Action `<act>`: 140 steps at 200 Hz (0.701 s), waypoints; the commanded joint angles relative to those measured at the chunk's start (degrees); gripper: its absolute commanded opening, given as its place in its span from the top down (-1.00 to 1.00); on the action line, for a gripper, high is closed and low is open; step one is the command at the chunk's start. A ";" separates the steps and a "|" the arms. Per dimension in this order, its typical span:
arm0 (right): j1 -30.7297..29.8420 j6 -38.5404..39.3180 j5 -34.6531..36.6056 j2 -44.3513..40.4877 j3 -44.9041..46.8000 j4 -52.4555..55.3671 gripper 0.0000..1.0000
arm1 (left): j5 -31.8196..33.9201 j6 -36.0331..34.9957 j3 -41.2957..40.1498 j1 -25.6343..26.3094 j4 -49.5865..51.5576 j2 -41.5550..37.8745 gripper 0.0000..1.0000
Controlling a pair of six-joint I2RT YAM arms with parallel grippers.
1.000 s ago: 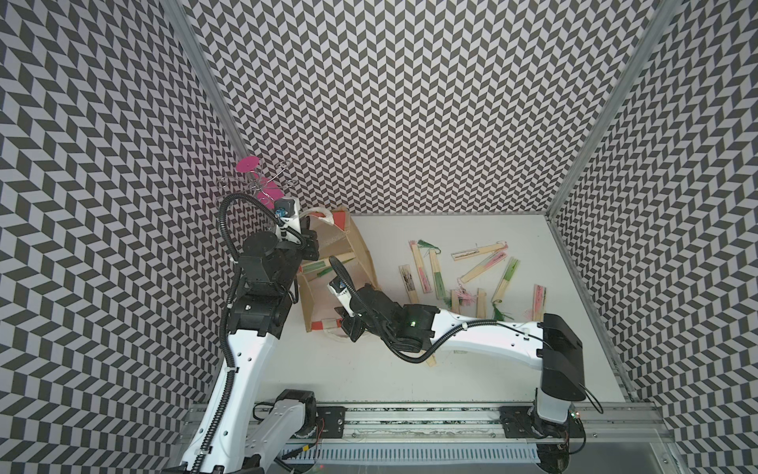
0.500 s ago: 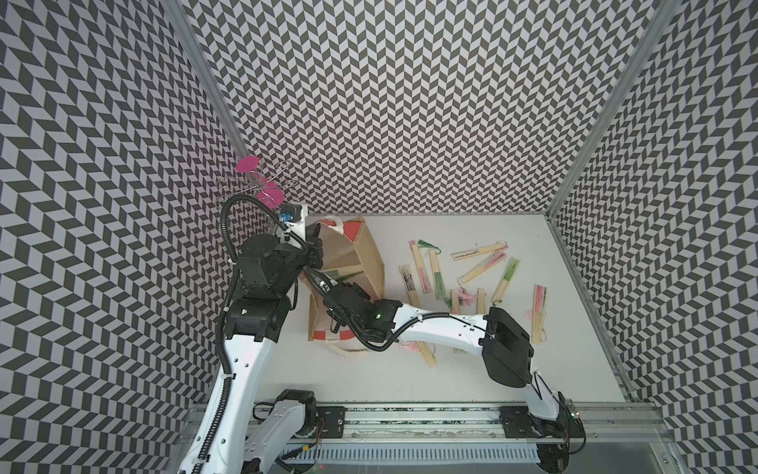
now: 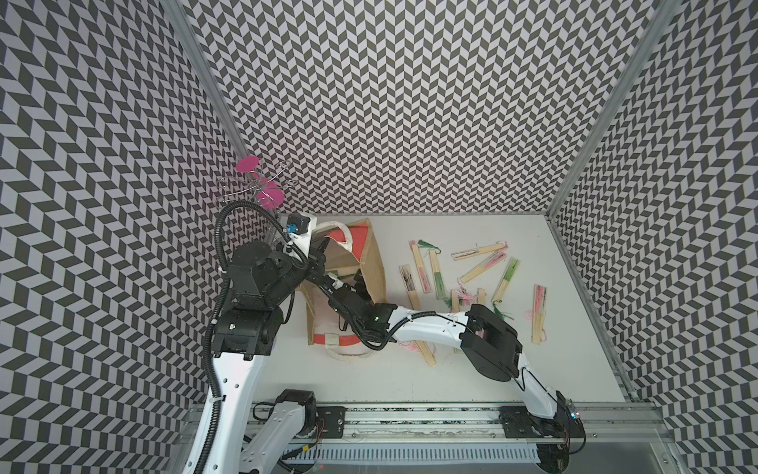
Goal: Take out the folding fans from the tote bags
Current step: Pick up the folding fan from the canvas bag.
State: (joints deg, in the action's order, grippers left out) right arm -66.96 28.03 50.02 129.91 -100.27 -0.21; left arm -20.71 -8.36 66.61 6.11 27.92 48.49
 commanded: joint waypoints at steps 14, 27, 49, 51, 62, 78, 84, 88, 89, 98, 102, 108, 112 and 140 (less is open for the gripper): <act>0.16 12.99 6.58 2.68 0.73 -13.81 -0.51 | -5.06 -0.87 2.12 1.01 1.24 -2.49 1.00; 0.16 16.50 8.48 3.47 1.33 -18.30 -0.55 | -5.73 -0.56 2.21 1.16 1.76 -2.94 1.00; 0.07 21.27 11.05 4.85 1.31 -25.18 -0.90 | -7.05 -0.11 2.58 1.38 2.71 -3.31 1.00; 0.01 21.69 11.30 5.01 1.24 -25.76 -0.98 | -7.26 -0.06 2.68 1.41 2.90 -3.38 1.00; -0.01 25.24 12.56 5.88 1.13 -30.21 -0.99 | -8.10 0.25 3.36 1.66 3.76 -3.40 1.00; 0.15 30.56 14.51 7.90 -0.23 -36.89 -0.99 | -10.24 1.25 4.00 1.81 4.50 -3.81 1.00; 0.21 32.47 15.31 8.85 -1.24 -39.30 -1.00 | -11.13 1.69 4.11 1.89 4.72 -4.07 1.00; 0.25 33.67 15.82 9.62 -1.99 -40.67 -0.99 | -11.66 1.97 4.14 1.89 4.89 -4.30 1.00; 0.29 34.15 15.90 9.77 -2.15 -41.06 -0.99 | -11.74 2.04 4.18 1.84 4.92 -4.33 1.00; 0.42 38.19 16.93 11.33 -3.62 -45.83 -0.94 | -12.76 2.38 4.36 1.88 5.52 -4.71 1.00; 0.43 40.04 17.24 12.11 -4.24 -48.00 -0.90 | -12.96 2.46 4.49 1.89 5.83 -4.92 1.00; 0.43 43.31 17.54 12.96 -4.80 -52.26 -0.82 | -13.04 2.58 4.69 1.89 6.27 -5.13 1.00; 0.43 45.78 17.50 13.51 -5.00 -55.26 -0.77 | -12.87 2.67 4.82 1.85 6.49 -5.28 1.00; 0.60 59.80 16.74 17.23 -9.12 -72.11 -0.62 | -12.95 2.92 5.63 1.87 7.82 -5.60 1.00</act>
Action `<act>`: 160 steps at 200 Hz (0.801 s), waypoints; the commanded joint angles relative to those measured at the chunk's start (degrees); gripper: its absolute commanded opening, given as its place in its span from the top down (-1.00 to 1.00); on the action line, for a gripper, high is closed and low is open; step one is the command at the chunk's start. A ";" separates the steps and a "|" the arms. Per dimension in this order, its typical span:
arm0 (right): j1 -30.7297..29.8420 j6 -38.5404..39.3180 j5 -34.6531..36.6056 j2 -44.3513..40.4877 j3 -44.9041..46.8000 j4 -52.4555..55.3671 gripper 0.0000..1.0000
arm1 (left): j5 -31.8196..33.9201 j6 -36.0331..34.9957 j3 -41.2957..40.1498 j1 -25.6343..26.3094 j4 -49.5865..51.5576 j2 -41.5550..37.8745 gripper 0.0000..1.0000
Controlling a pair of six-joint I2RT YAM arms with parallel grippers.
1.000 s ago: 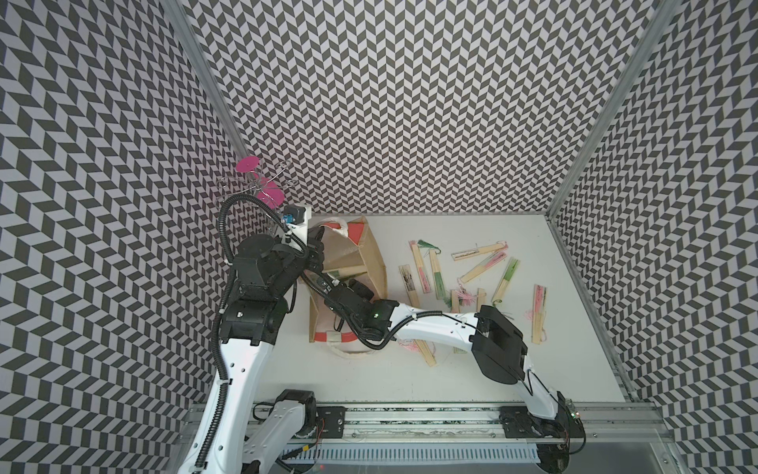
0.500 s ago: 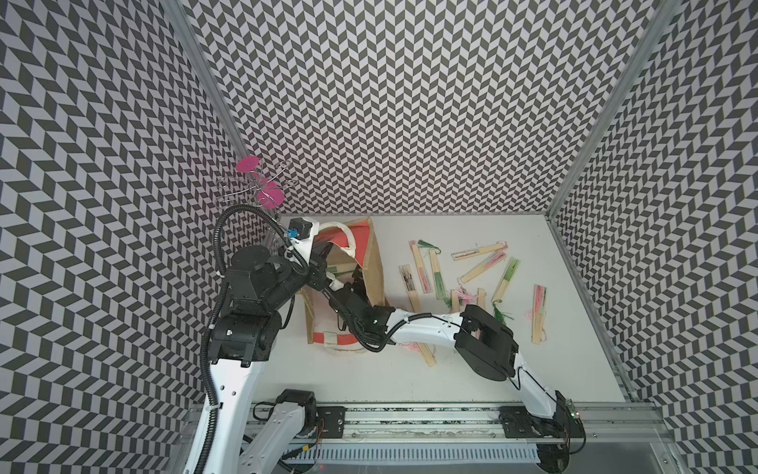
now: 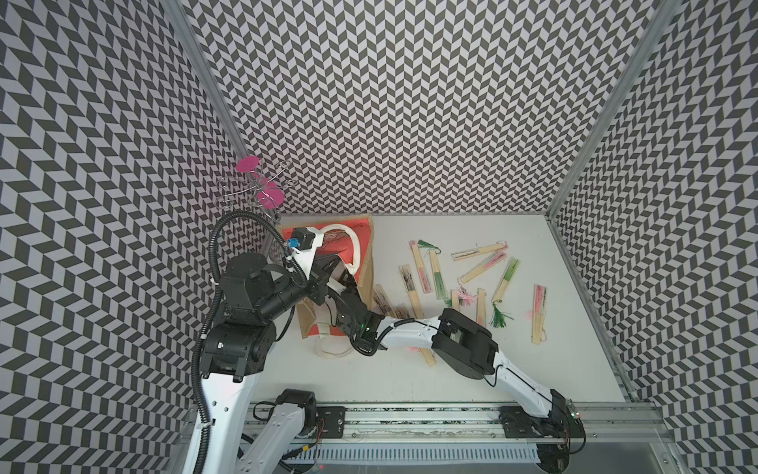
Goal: Take out the folding fans from the tote bags
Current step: Pick up the folding fan from the canvas bag.
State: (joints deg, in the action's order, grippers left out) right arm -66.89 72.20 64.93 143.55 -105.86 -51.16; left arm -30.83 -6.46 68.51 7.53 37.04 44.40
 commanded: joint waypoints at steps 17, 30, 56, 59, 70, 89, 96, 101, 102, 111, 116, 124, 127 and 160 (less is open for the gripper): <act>0.71 21.76 1.52 4.73 -5.93 -29.11 -0.59 | -3.16 1.10 3.75 0.54 -0.51 -1.42 1.00; 0.89 22.01 1.52 4.07 -6.17 -29.51 -0.57 | -3.32 0.94 3.35 0.53 0.22 -1.51 1.00; 1.15 18.13 0.41 1.43 -2.18 -25.03 -0.57 | -5.25 1.51 3.01 0.66 0.25 -1.51 1.00; 1.19 17.61 0.50 1.25 -1.85 -24.54 -0.58 | -5.67 1.69 3.03 0.67 0.05 -1.51 1.00; 1.24 15.51 0.64 0.42 -0.39 -22.25 -0.58 | -7.17 2.26 3.37 0.64 -0.83 -1.51 1.00; 1.15 12.94 0.43 -1.15 2.96 -19.59 -0.58 | -7.58 3.36 4.12 0.65 -2.69 -1.52 1.00; 1.07 11.29 0.22 -1.80 4.21 -17.73 -0.58 | -7.12 3.56 4.42 0.71 -3.47 -1.51 1.00; 0.93 9.89 0.01 -2.48 5.13 -15.79 -0.58 | -6.51 3.70 4.67 0.69 -3.95 -1.43 1.00; 0.91 9.45 -0.07 -2.61 5.40 -15.37 -0.58 | -6.38 3.72 4.73 0.67 -4.06 -1.43 1.00; 0.52 5.46 -0.82 -4.15 7.57 -10.90 -0.58 | -4.65 4.12 5.24 0.64 -5.08 -1.22 1.00; 0.26 2.95 -1.47 -5.11 8.77 -7.21 -0.56 | -3.86 4.37 5.59 0.72 -5.64 -1.09 1.00; -0.19 -2.46 -2.74 -6.70 10.15 -0.79 -0.54 | -2.93 4.75 6.20 0.67 -6.41 -0.71 1.00; -0.31 -3.89 -3.23 -7.23 10.49 1.70 -0.53 | -2.62 5.05 6.46 0.66 -6.65 -0.60 1.00; -0.74 -22.50 -8.72 -11.42 9.37 24.94 -0.18 | -4.15 6.69 8.85 0.64 -8.12 1.00 1.00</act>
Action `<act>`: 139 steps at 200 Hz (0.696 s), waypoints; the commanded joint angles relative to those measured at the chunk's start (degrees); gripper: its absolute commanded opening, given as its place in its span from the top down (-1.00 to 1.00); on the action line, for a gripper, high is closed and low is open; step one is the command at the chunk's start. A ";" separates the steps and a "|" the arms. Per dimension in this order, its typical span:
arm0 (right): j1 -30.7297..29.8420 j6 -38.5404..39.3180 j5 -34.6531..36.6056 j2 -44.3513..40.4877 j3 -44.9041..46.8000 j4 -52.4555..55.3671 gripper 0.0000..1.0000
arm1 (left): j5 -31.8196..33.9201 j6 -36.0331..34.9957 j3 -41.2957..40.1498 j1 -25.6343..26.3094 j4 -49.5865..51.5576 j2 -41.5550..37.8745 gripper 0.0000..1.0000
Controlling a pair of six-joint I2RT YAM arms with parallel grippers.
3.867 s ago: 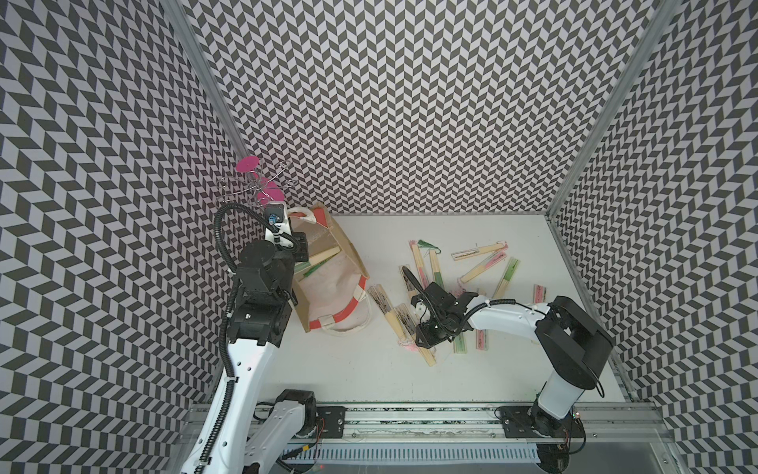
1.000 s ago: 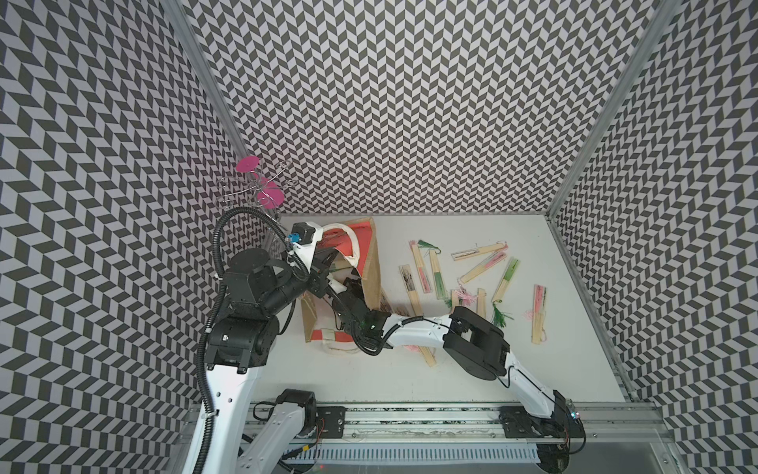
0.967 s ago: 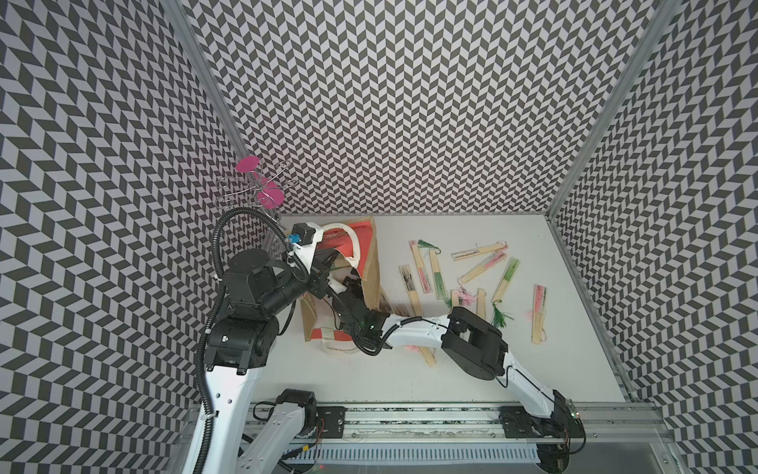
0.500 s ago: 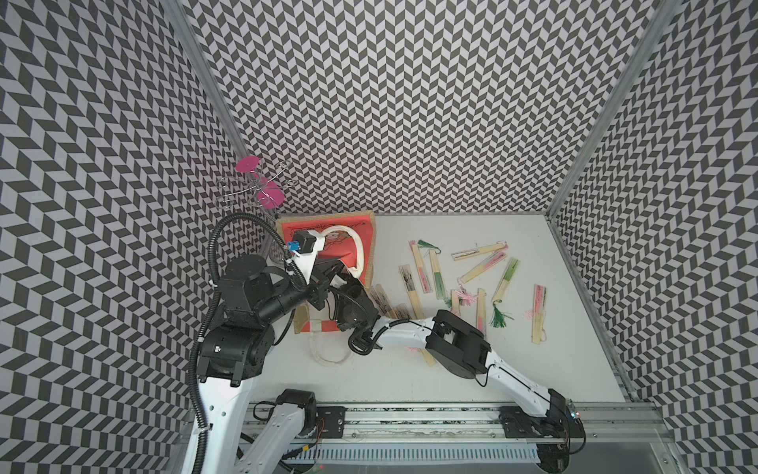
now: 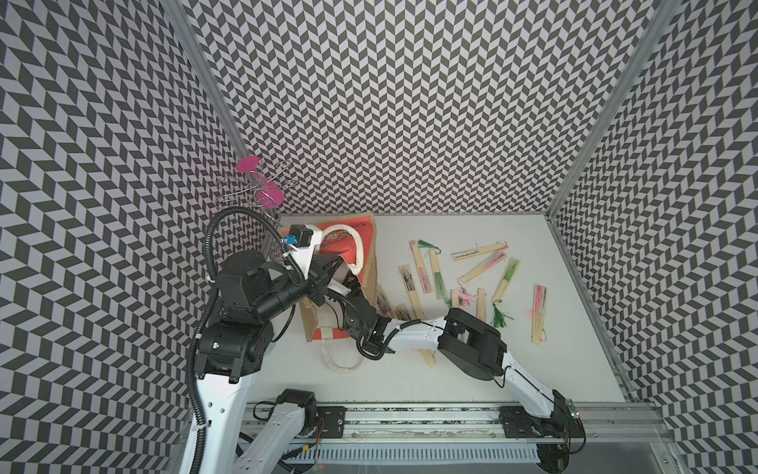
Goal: Take out the folding fans from the tote bags
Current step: Pick up the folding fan from the canvas bag.
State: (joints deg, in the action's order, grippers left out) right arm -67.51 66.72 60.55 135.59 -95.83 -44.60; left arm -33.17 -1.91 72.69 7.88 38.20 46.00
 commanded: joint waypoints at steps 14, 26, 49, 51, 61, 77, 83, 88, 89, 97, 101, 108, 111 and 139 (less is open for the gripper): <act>0.22 -17.68 -3.81 -4.00 -1.17 18.64 0.03 | -2.67 2.52 4.93 0.34 -9.15 -0.47 1.00; 0.51 -16.37 -3.02 -3.85 -1.70 17.10 0.04 | -3.15 2.62 4.93 0.25 -8.66 -0.58 1.00; 0.97 -15.96 -1.91 -3.02 -3.62 16.36 0.12 | -3.54 2.00 5.26 0.29 -6.80 -0.84 1.00; 0.97 -15.93 -1.73 -2.96 -3.74 16.09 0.14 | -3.50 1.93 5.27 0.29 -6.57 -0.87 1.00; 1.14 -12.49 -0.18 -2.43 -4.22 12.97 0.16 | -3.30 1.43 5.45 0.29 -5.31 -0.82 1.00; 1.49 -7.87 1.92 -1.59 -5.04 7.05 0.17 | -2.62 0.79 5.46 0.30 -3.32 -0.61 1.00; 1.63 -6.17 2.48 -1.39 -5.22 4.95 0.18 | -2.47 0.63 5.45 0.32 -2.69 -0.51 1.00; 1.75 -5.12 2.90 -1.22 -5.45 3.63 0.19 | -2.49 0.44 5.45 0.30 -2.16 -0.41 1.00; 1.80 -4.85 2.99 -1.21 -5.48 3.37 0.19 | -2.46 0.43 5.45 0.30 -2.12 -0.39 1.00; 2.01 -3.27 3.60 -1.12 -5.68 1.06 0.19 | -2.26 0.17 5.45 0.29 -1.28 -0.14 1.00; 2.15 -2.55 3.89 -1.16 -5.68 0.15 0.19 | -2.07 0.07 5.45 0.29 -0.91 0.01 1.00; 2.28 -1.94 3.98 -1.27 -5.76 -0.69 0.17 | -1.92 -0.20 5.53 0.26 -0.24 0.25 1.00; 2.41 -2.03 3.86 -1.36 -5.85 -0.37 0.16 | -1.79 -0.30 5.60 0.33 -0.08 0.36 1.00; 2.82 -7.61 0.56 -2.82 -5.11 7.54 0.07 | -3.64 -0.06 6.13 0.32 -0.42 0.58 1.00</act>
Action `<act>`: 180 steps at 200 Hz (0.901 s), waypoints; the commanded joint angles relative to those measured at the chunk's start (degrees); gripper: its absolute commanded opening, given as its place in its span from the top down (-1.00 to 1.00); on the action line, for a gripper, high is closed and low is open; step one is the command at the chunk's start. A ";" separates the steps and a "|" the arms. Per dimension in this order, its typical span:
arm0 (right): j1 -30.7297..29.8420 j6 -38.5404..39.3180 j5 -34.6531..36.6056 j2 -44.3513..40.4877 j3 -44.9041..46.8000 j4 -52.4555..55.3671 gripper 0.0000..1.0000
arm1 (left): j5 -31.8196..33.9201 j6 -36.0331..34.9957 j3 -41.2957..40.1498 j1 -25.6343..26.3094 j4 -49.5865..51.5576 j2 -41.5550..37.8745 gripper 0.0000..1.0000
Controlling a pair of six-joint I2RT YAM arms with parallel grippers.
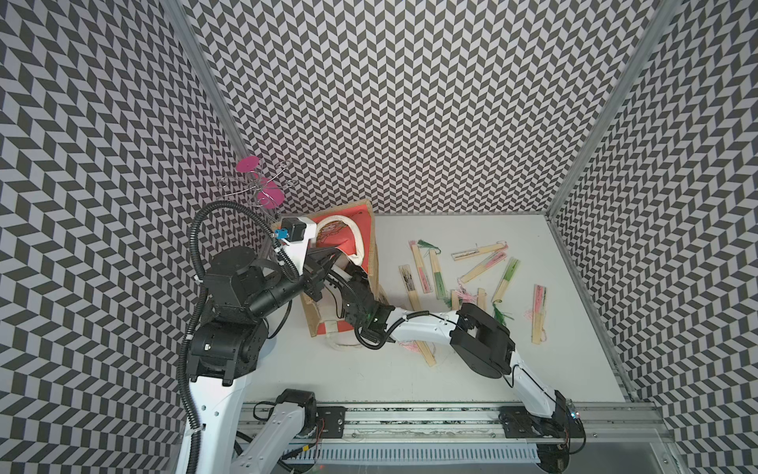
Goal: Take out the folding fans from the tote bags
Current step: Pick up the folding fan from the canvas bag.
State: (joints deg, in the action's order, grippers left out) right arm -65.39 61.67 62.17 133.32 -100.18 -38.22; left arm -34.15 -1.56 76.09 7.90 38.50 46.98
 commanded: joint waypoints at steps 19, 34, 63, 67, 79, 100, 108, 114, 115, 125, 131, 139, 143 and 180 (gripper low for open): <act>0.61 -5.23 -2.98 -0.80 -0.38 5.13 0.06 | -4.12 0.10 3.00 0.28 -1.88 -0.40 1.00; 0.61 -5.27 -3.44 -0.21 -0.50 5.90 0.06 | -5.43 0.61 3.01 0.27 -2.77 -0.22 1.00; 0.43 -4.83 -3.82 1.10 -1.06 7.02 0.34 | -8.38 1.81 2.07 0.28 -4.69 -0.11 1.00; 0.43 -4.76 -3.66 1.21 -1.14 6.97 0.40 | -8.34 1.90 1.98 0.27 -4.87 -0.13 1.00; 0.41 -3.80 -2.70 1.55 -1.41 5.61 0.52 | -7.59 2.00 1.61 0.31 -5.10 -0.29 1.00; 0.43 -1.35 -0.92 1.53 -1.42 1.33 0.74 | -4.53 2.18 1.34 0.28 -5.05 -0.31 1.00; 0.43 -1.28 -0.69 1.27 -1.29 1.04 0.83 | -3.26 2.18 1.40 0.31 -4.80 -0.31 1.00; 0.43 -1.50 -0.72 0.86 -1.10 1.01 0.86 | -2.26 2.14 1.42 0.25 -4.69 -0.31 1.00; 0.43 -1.53 -0.72 0.83 -1.04 0.97 0.87 | -2.03 2.20 1.42 0.26 -4.67 -0.31 1.00; 0.43 -1.77 -0.69 0.11 -0.36 0.96 0.98 | -0.04 2.35 1.34 0.26 -4.67 -0.48 1.00; 0.43 -1.88 -0.53 -0.34 0.11 0.71 1.00 | 1.25 2.27 1.34 0.29 -4.66 -0.62 1.00; 0.43 -2.05 -0.45 -1.00 0.80 0.50 1.00 | 2.92 2.27 1.26 0.32 -4.74 -0.75 1.00; 0.43 -2.27 -0.43 -1.31 1.09 0.43 1.00 | 4.02 2.29 1.25 0.28 -4.75 -0.82 1.00; 0.35 -10.14 -2.19 -4.89 1.85 9.35 1.00 | 8.36 2.79 0.83 0.27 -5.40 -0.68 1.00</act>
State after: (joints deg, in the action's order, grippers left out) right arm -65.12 57.89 60.49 132.66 -99.20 -32.47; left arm -29.23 0.05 76.05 7.90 37.80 47.57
